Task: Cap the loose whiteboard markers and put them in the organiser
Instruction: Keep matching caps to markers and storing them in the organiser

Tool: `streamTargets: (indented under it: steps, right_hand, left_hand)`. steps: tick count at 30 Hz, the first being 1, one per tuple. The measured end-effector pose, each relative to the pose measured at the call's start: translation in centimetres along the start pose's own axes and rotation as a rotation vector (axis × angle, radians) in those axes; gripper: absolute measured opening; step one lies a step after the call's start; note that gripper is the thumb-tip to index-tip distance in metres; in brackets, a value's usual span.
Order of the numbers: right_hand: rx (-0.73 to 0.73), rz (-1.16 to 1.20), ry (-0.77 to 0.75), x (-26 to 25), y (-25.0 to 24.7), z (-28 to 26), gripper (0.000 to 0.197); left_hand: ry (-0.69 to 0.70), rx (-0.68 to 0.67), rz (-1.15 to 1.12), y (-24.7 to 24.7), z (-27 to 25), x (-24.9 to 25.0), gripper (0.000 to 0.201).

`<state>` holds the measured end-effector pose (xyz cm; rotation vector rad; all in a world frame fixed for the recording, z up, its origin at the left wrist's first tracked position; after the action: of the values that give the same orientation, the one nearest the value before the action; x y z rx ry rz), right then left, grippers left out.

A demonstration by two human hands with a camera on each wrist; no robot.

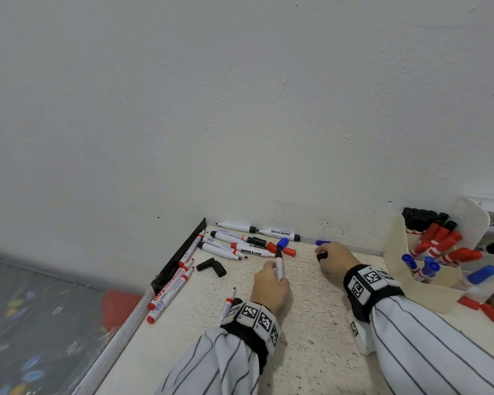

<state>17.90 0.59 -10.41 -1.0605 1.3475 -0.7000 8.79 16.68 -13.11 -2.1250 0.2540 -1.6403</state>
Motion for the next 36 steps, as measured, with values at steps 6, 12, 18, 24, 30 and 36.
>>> streamTargets:
  steps: [6,12,18,24,30,36]
  right_hand:
    - [-0.002,0.016,-0.042,-0.6,0.1,-0.5,0.036]
    - [0.097,0.135,-0.130,-3.1,-1.4,-1.2,0.016]
    - [-0.489,0.239,-0.208,-9.9,3.9,-4.6,0.025]
    - [-0.699,0.141,-0.177,-13.5,9.5,-6.8,0.060]
    - [-0.582,0.150,-0.217,-16.0,10.0,-6.8,0.033]
    - [-0.334,-0.054,-0.533,-18.5,7.7,-7.4,0.026]
  left_hand:
    - [0.003,0.013,-0.023,-0.3,-0.1,0.0,0.041]
    - [0.043,0.044,-0.048,-2.1,-0.7,0.9,0.038]
    - [0.074,0.184,-0.064,-8.5,-0.8,1.0,0.037]
    - [0.017,0.262,-0.006,-13.8,-1.4,-1.2,0.038]
    - [-0.056,0.244,-0.002,-14.7,-2.1,-3.6,0.041]
    - [-0.078,0.237,0.010,-14.8,-2.0,-5.1,0.030]
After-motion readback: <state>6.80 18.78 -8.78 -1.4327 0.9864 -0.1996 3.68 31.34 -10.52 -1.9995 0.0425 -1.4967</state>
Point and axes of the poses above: each hand's wrist, its own z-axis towards the middle knuckle, its own y-axis out of the palm, x = y × z, the point moved 8 cm from there along z, towards the middle knuckle, and after that the axes turned 5 degrees about -y, right-handed, at the moved point
